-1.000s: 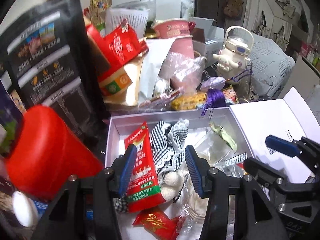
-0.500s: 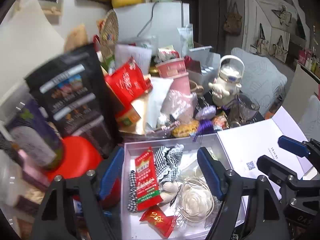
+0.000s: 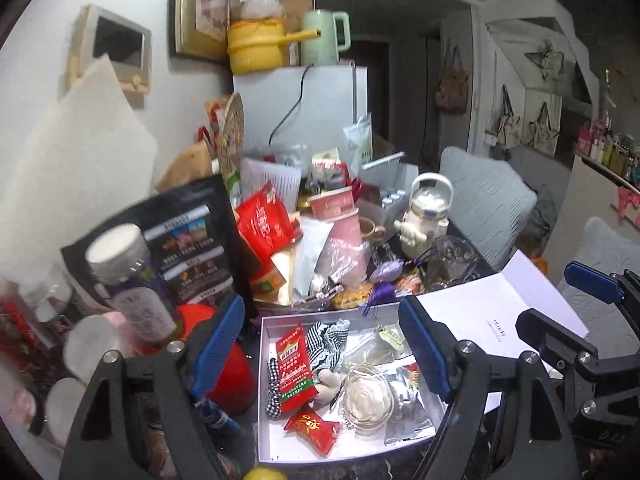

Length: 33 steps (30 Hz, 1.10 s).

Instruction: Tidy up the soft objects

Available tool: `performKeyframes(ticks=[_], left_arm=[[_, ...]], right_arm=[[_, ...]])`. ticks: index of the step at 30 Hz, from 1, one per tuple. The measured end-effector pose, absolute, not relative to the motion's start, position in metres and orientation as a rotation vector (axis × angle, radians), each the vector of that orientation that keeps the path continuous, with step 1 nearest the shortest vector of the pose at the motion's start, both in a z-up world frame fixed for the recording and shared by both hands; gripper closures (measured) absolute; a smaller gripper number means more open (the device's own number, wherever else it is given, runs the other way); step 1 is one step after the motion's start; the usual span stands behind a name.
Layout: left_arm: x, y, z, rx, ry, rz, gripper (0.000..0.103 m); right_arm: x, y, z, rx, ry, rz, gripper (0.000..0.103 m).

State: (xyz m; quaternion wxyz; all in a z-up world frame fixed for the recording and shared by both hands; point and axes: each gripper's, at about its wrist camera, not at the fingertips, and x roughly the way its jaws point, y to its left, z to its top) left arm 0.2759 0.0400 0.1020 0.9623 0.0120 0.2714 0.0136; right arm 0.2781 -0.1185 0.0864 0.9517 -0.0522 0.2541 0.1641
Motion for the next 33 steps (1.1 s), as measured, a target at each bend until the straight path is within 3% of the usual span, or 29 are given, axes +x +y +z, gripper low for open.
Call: performKeyframes(ticks=[3,5,6,18,33], left_arm=[[0.257,0.038,0.114,0.030,0.514,0.017,0.018],[0.245,0.038,0.120,0.033,0.487,0.008,0.003],[0.239,0.038,0.122,0.034,0.470,0.006,0.001],[0.172,0.046,0.138,0.012,0.395,-0.055,0.001],[0.117,0.059,0.099,-0.027,0.436,-0.033,0.001]], right_arm=[[0.261,-0.120,0.097,-0.108,0.487,0.326,0.016],[0.251,-0.121,0.102,-0.107,0.472,0.322,0.013],[0.245,-0.121,0.104,-0.106,0.462,0.322,0.009],[0.186,-0.131,0.120,-0.091,0.386,0.279,0.002],[0.128,-0.130,0.082,-0.081,0.419,0.226,0.001]])
